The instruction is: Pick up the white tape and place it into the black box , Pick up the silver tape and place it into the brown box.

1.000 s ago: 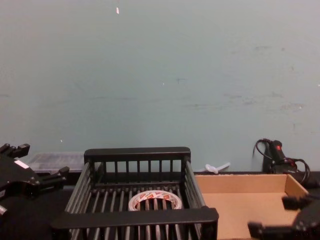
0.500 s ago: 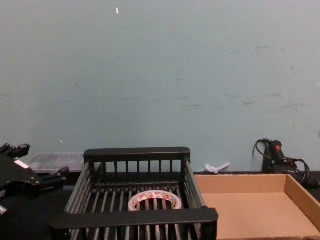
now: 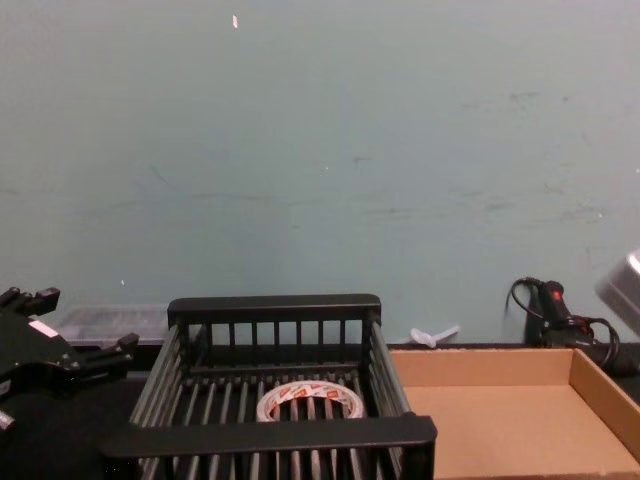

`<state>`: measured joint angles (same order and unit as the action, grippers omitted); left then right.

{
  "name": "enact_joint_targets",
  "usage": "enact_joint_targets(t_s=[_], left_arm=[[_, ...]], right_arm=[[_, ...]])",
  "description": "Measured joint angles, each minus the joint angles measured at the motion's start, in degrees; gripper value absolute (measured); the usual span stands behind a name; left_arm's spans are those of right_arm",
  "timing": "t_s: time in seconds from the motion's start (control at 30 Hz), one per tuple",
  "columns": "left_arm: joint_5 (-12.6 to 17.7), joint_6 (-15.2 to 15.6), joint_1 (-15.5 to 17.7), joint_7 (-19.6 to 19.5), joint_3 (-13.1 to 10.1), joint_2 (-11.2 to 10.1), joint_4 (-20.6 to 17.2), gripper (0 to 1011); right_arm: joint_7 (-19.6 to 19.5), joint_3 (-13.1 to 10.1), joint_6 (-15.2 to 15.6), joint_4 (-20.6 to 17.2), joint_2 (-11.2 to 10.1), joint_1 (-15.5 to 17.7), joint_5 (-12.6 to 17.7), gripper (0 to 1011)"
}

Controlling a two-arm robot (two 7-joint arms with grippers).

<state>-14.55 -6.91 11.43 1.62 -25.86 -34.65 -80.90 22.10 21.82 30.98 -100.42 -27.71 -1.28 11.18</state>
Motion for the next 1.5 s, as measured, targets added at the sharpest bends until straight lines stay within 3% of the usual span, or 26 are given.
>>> enact_joint_targets(t_s=[0.8,1.07,1.5], left_arm=[[0.00,0.00,0.00,0.00,0.00,0.00,0.00,1001],[0.00,0.00,0.00,0.00,0.00,0.00,0.00,1001],[0.00,0.00,0.00,0.00,0.00,0.00,0.01,1001]], right_arm=[[0.65,1.54,0.94,1.40,0.67,-1.24,-1.29,996],[0.65,1.48,0.92,1.39,0.63,-1.20,-1.22,836],[0.66,1.42,0.87,1.32,0.59,-1.16,-1.14,419]])
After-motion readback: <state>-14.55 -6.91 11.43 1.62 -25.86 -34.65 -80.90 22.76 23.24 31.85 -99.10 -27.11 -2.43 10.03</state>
